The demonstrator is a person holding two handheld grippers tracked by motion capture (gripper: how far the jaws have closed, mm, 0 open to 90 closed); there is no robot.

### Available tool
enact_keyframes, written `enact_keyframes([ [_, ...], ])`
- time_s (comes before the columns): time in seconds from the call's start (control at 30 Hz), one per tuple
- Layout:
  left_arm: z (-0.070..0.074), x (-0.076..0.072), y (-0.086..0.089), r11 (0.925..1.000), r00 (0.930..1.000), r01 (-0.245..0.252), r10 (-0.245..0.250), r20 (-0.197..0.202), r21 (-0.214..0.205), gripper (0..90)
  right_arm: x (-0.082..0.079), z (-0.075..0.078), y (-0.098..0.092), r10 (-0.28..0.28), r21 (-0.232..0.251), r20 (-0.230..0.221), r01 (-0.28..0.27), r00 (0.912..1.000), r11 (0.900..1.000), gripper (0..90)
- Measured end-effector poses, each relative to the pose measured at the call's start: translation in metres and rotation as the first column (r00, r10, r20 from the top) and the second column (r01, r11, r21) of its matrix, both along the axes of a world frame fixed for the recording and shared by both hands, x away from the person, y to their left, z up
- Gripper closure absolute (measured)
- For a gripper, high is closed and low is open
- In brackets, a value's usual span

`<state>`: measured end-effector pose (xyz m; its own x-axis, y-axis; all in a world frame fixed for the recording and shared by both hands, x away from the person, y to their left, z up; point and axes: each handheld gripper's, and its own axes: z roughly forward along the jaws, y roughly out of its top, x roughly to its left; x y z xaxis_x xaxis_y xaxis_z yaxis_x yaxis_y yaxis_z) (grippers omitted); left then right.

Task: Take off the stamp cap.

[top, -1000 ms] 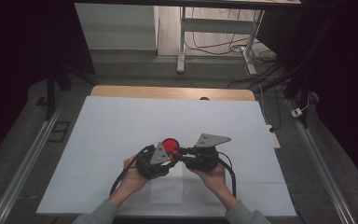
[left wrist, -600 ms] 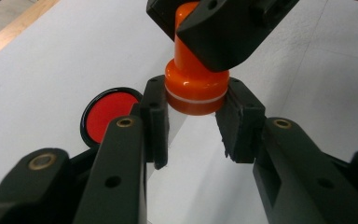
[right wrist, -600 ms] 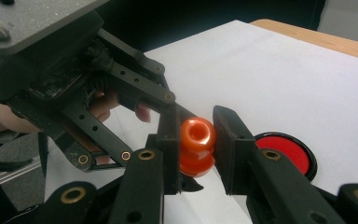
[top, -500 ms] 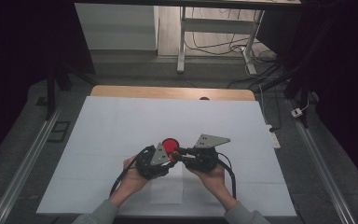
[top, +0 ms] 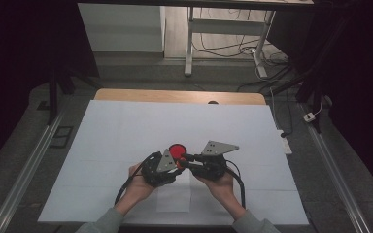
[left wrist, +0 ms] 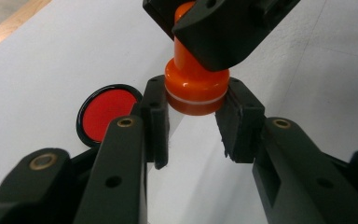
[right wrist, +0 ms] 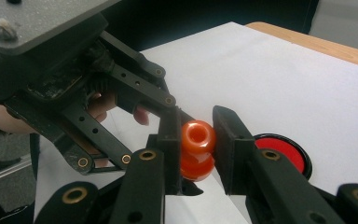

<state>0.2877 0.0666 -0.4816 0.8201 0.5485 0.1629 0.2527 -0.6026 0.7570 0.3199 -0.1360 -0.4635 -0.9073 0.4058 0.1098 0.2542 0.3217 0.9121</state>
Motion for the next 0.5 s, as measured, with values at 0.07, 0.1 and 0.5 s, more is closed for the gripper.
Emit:
enact_keyframes([
  [0.07, -0.0002, -0.0001, -0.0002, 1.0000, 1.0000, 0.003, -0.003, 0.002, 0.003, 65.3, 0.0003, 0.0001, -0.0005, 0.004, -0.004, -0.003, -0.004, 1.0000, 1.0000, 73.4],
  [0.1, -0.0003, -0.0001, -0.0002, 1.0000, 1.0000, 0.004, -0.004, 0.003, 0.006, 65.3, 0.0005, 0.0000, -0.0005, 0.005, -0.005, -0.005, -0.005, 1.0000, 1.0000, 73.4],
  [0.5, -0.0005, -0.0004, 0.0006, 0.9999, 0.9999, 0.012, -0.012, 0.005, 0.004, 65.4, 0.0013, -0.0001, -0.0013, 0.007, 0.005, -0.023, -0.007, 0.9997, 1.0000, 73.5],
])
